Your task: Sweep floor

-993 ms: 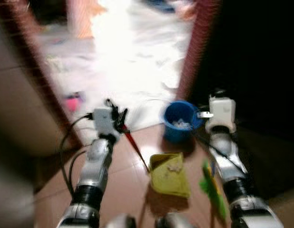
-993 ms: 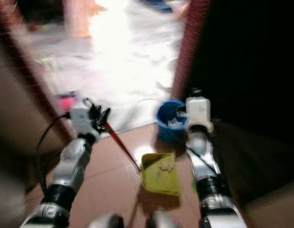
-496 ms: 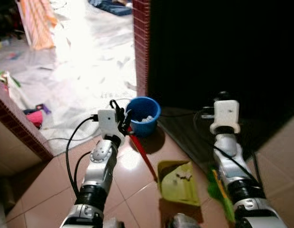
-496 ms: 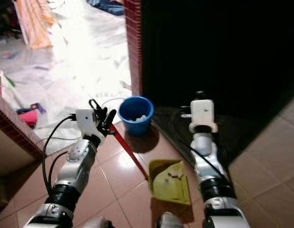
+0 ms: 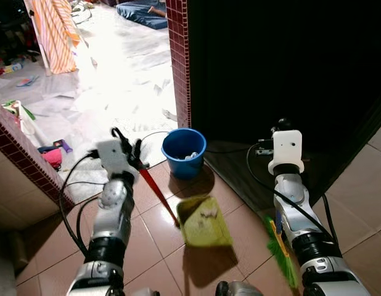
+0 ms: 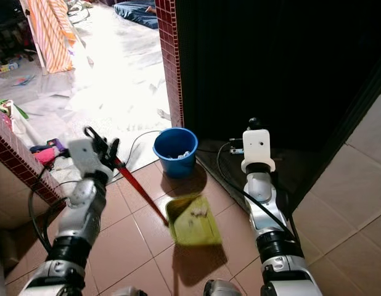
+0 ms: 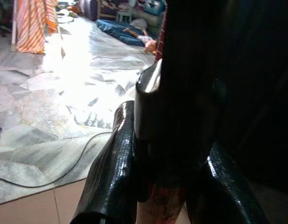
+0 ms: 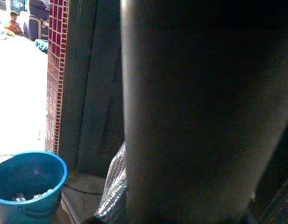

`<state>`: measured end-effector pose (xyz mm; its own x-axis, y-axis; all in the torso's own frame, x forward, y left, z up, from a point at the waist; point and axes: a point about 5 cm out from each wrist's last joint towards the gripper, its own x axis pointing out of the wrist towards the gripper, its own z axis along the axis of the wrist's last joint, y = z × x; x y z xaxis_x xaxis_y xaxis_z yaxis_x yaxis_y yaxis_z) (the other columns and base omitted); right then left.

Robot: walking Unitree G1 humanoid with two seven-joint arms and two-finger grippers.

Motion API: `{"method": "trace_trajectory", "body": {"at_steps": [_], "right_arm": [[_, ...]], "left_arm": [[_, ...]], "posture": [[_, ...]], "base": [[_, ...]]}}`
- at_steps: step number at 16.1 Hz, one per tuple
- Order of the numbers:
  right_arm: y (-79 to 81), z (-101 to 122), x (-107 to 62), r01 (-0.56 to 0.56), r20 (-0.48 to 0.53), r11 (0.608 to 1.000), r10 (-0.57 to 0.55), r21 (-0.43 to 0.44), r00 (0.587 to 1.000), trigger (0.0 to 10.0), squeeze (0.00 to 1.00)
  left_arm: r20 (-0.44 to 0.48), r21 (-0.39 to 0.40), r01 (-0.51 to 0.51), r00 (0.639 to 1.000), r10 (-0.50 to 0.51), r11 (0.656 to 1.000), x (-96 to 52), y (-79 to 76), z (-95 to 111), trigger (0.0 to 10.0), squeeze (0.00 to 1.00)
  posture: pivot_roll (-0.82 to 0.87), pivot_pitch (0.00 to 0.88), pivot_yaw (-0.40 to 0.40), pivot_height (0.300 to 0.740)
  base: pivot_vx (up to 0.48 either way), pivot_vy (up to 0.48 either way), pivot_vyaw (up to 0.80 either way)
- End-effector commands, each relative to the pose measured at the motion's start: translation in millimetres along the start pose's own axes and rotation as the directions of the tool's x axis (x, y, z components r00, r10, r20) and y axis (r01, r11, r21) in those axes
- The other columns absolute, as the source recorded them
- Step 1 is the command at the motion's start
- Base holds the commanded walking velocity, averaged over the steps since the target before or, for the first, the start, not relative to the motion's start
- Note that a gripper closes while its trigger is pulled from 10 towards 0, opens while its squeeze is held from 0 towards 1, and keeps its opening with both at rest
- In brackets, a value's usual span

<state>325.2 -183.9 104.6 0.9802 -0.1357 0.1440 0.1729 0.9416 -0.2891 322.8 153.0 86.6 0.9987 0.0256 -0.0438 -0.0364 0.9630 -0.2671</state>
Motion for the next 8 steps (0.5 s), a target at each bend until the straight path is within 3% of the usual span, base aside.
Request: {"method": "trace_trajectory", "body": {"at_steps": [1,3,5,8], "right_arm": [[0.4,7.0,3.6,-0.002,0.031,1.0,0.002,-0.001,1.0,10.0,0.0],[2.0,6.0,3.1,-0.009,0.027,1.0,0.009,0.002,1.0,10.0,0.0],[4.1,5.7,3.0,-0.019,0.025,1.0,0.019,0.004,0.999,10.0,0.0],[2.9,5.6,3.3,-0.021,0.026,1.0,0.021,0.003,0.999,10.0,0.0]], "left_arm": [[0.116,-0.088,0.009,0.993,0.001,0.996,9.4,-2.9,31.4,10.0,0.0],[0.091,-0.154,-0.006,0.996,0.02,0.988,11.1,3.9,29.6,10.0,0.0],[0.003,-0.296,-0.019,1.0,0.02,0.955,11.8,8.1,15.2,10.0,0.0],[0.032,-0.325,-0.018,0.999,0.03,0.945,11.5,8.3,17.5,10.0,0.0]], "posture": [[-0.07,0.0,0.048,0.74],[-0.07,0.0,0.046,0.74],[-0.07,0.0,0.045,0.74],[-0.07,0.0,0.044,0.74]], "base": [[0.0,0.0,0.0],[0.0,0.0,0.0],[0.0,0.0,0.0],[0.0,0.0,0.0]]}}
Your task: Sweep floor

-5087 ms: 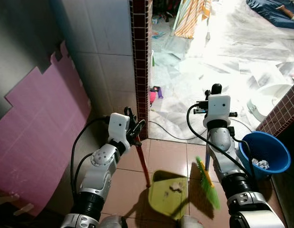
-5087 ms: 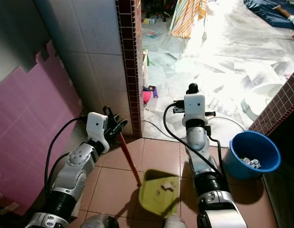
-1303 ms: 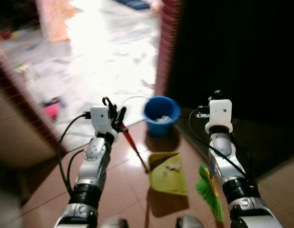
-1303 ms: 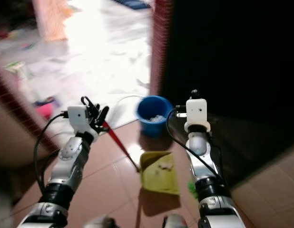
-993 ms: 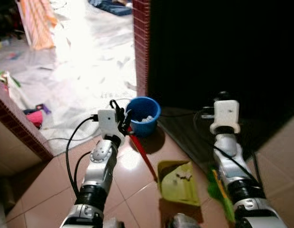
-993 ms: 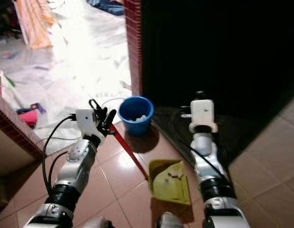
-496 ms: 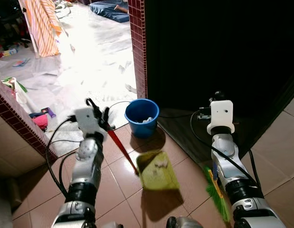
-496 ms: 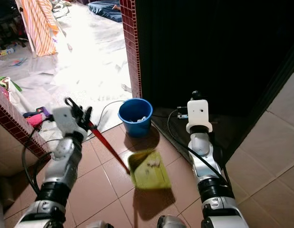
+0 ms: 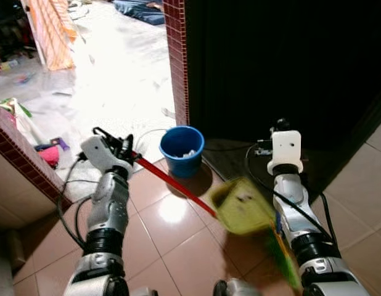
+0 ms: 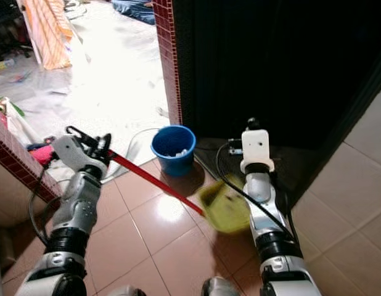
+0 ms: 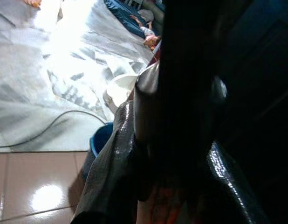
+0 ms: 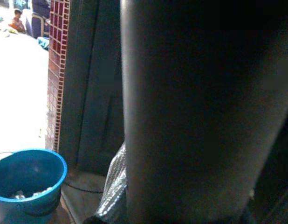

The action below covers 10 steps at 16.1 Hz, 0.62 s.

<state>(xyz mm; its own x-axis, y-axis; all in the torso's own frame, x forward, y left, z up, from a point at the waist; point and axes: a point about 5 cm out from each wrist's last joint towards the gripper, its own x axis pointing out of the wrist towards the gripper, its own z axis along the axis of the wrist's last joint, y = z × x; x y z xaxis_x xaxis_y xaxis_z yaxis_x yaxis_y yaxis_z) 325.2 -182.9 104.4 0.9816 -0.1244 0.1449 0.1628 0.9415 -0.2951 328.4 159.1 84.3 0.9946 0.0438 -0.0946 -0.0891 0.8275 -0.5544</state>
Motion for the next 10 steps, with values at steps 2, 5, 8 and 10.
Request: {"method": "trace_trajectory", "body": {"at_steps": [2,5,8,10], "right_arm": [[1.7,5.5,3.5,-0.013,0.022,1.0,0.013,0.006,1.0,10.0,0.0],[3.1,6.4,3.4,-0.023,0.027,1.0,0.023,0.006,0.999,10.0,0.0],[4.2,6.8,3.8,-0.035,0.03,0.999,0.035,0.002,0.999,10.0,0.0],[4.5,6.6,3.6,-0.038,0.03,0.999,0.038,0.002,0.999,10.0,0.0]], "left_arm": [[0.084,-0.109,0.014,0.996,-0.004,0.994,6.0,-2.7,19.3,10.0,0.0],[0.087,-0.238,-0.014,0.996,0.036,0.971,7.2,3.1,20.5,10.0,0.0],[0.092,-0.266,0.002,0.996,0.023,0.964,7.8,3.1,18.1,10.0,0.0],[0.097,-0.247,0.032,0.995,-0.008,0.968,7.4,-0.8,17.9,10.0,0.0]], "posture": [[-0.07,0.0,0.044,0.74],[-0.08,0.0,0.04,0.74],[-0.08,0.0,0.035,0.74],[-0.08,0.0,0.035,0.74]], "base": [[0.0,0.0,0.0],[0.0,0.0,0.0],[0.0,0.0,0.0],[0.0,0.0,0.0]]}}
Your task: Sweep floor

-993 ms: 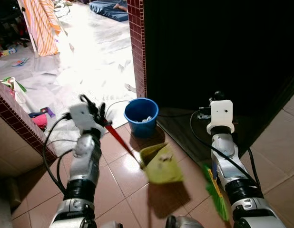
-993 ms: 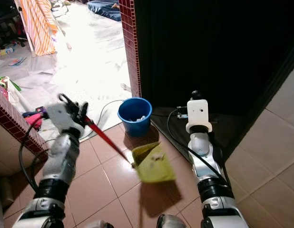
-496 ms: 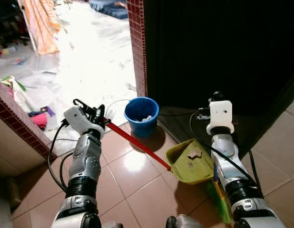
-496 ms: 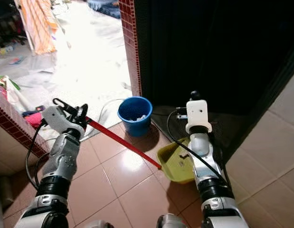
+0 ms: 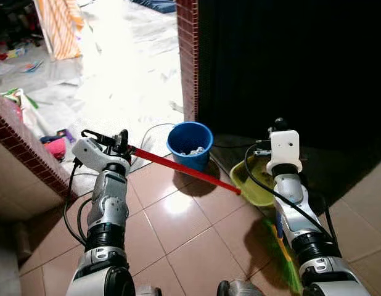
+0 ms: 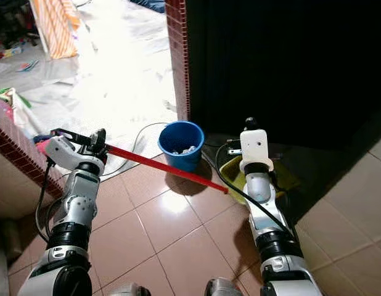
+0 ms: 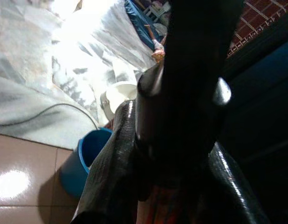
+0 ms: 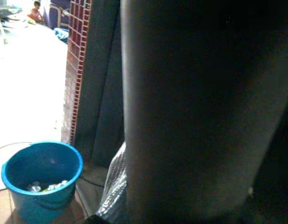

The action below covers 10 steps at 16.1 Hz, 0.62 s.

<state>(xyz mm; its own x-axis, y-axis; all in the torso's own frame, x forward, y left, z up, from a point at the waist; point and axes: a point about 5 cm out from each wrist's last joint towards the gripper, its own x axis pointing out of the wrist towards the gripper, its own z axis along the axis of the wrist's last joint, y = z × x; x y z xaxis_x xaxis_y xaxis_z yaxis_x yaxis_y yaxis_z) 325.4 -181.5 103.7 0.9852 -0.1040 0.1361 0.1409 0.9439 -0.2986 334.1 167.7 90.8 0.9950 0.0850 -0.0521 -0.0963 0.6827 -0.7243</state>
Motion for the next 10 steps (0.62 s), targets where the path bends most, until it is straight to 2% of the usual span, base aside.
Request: {"method": "trace_trajectory", "body": {"at_steps": [1,3,6,8,10], "right_arm": [[3.3,6.6,3.8,-0.018,0.031,1.0,0.018,0.003,0.999,10.0,0.0],[5.2,6.4,3.3,-0.023,0.03,1.0,0.023,0.005,0.999,10.0,0.0],[7.1,4.9,2.1,-0.032,0.026,0.999,0.032,0.006,0.999,10.0,0.0],[6.6,4.4,3.0,-0.034,0.023,0.999,0.034,0.005,0.999,10.0,0.0],[8.4,3.9,3.2,-0.042,0.019,0.999,0.042,0.008,0.999,10.0,0.0]], "left_arm": [[0.046,-0.012,0.074,0.996,-0.073,0.997,2.3,-10.6,7.6,10.0,0.0],[0.053,0.014,0.172,0.984,-0.173,0.985,3.2,-20.7,10.7,10.0,0.0],[0.091,0.07,0.171,0.98,-0.177,0.983,7.8,-22.1,21.2,10.0,0.0],[0.135,0.09,0.199,0.968,-0.21,0.976,13.6,-37.9,35.2,10.0,0.0],[0.184,0.132,0.178,0.962,-0.2,0.975,19.1,-45.4,50.1,10.0,0.0]], "posture": [[-0.08,0.0,0.035,0.74],[-0.08,0.0,0.038,0.74],[-0.08,0.0,0.037,0.74],[-0.08,0.0,0.037,0.74],[-0.07,0.0,0.038,0.74]], "base": [[0.0,0.0,0.0],[0.0,0.0,0.0],[0.0,0.0,0.0],[0.0,0.0,0.0],[0.0,0.0,0.0]]}}
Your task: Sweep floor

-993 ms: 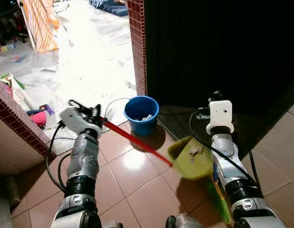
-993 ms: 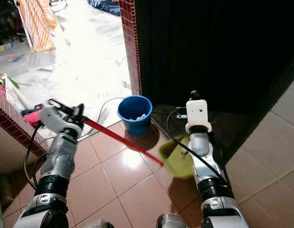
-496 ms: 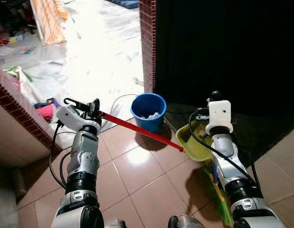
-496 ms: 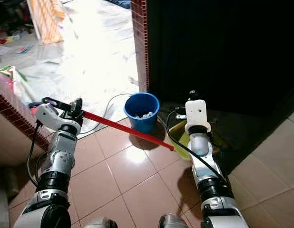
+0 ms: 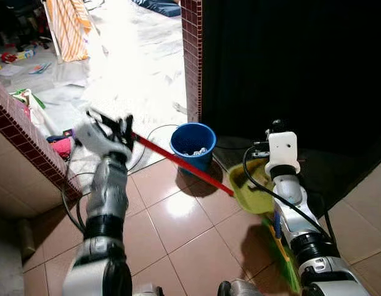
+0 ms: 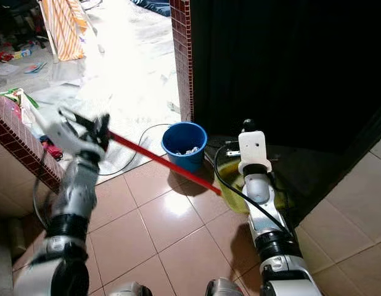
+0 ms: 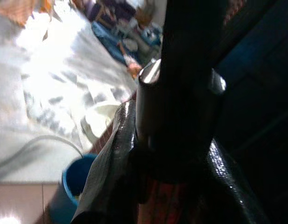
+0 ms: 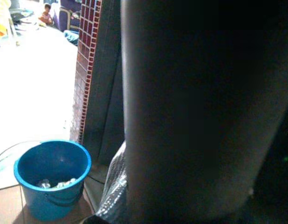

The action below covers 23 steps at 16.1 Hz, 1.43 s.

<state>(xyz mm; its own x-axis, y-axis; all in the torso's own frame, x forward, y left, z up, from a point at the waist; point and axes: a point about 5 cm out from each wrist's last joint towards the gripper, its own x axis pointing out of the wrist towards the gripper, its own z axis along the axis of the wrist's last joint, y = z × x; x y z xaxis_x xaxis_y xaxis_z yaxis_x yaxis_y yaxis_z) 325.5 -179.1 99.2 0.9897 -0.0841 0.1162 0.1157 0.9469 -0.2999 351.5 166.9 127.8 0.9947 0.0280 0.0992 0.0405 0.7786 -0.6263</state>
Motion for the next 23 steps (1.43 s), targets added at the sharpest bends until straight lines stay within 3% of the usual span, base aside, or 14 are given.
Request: {"method": "trace_trajectory", "body": {"at_steps": [1,3,6,11,14,15,18,23], "right_arm": [[6.9,7.3,3.3,-0.024,0.032,1.0,0.023,0.011,0.999,10.0,0.0],[8.5,6.9,2.5,-0.029,0.033,1.0,0.028,0.013,0.999,10.0,0.0],[11.5,5.6,1.9,-0.04,0.029,0.999,0.039,0.023,0.999,10.0,0.0],[15.0,4.0,0.6,-0.055,0.028,0.998,0.054,0.023,0.998,10.0,0.0],[17.5,2.9,-0.3,-0.068,0.027,0.997,0.067,0.023,0.997,10.0,0.0],[17.9,2.7,-0.3,-0.07,0.026,0.997,0.07,0.023,0.997,10.0,0.0],[18.2,0.8,-1.6,-0.074,0.024,0.997,0.073,0.024,0.997,10.0,0.0],[16.4,3.2,0.4,-0.072,0.037,0.997,0.071,0.026,0.997,10.0,0.0]], "left_arm": [[0.157,0.046,0.031,0.987,-0.038,0.998,11.4,-14.0,38.5,10.0,0.0],[0.195,0.094,0.024,0.98,-0.042,0.995,14.2,-15.7,52.1,10.0,0.0],[0.23,0.267,-0.007,0.972,-0.056,0.964,16.9,-16.7,68.0,10.0,0.0],[0.185,0.42,0.053,0.972,-0.143,0.906,6.4,-26.5,56.9,10.0,0.0],[0.191,0.572,0.009,0.971,-0.143,0.82,0.7,-22.4,59.4,10.0,0.0],[0.188,0.574,0.018,0.97,-0.154,0.819,-2.7,-21.3,57.8,10.0,0.0],[0.113,0.605,0.012,0.989,-0.1,0.796,-23.3,0.3,35.7,10.0,0.0],[0.075,0.633,-0.076,0.997,0.036,0.771,-46.7,33.2,5.8,10.0,0.0]], "posture": [[-0.07,0.0,0.039,0.74],[-0.07,0.0,0.042,0.74],[-0.06,0.0,0.043,0.74],[-0.06,0.0,0.045,0.74],[-0.05,0.0,0.043,0.74],[-0.05,0.0,0.043,0.74],[-0.04,0.0,0.044,0.74],[-0.04,0.0,0.043,0.74]], "base": [[0.0,0.0,0.0],[0.0,0.0,0.0],[0.0,0.0,0.0],[0.0,0.0,0.0],[0.0,0.0,0.0],[0.0,0.0,0.0],[0.0,0.0,0.0],[0.0,0.0,0.0]]}}
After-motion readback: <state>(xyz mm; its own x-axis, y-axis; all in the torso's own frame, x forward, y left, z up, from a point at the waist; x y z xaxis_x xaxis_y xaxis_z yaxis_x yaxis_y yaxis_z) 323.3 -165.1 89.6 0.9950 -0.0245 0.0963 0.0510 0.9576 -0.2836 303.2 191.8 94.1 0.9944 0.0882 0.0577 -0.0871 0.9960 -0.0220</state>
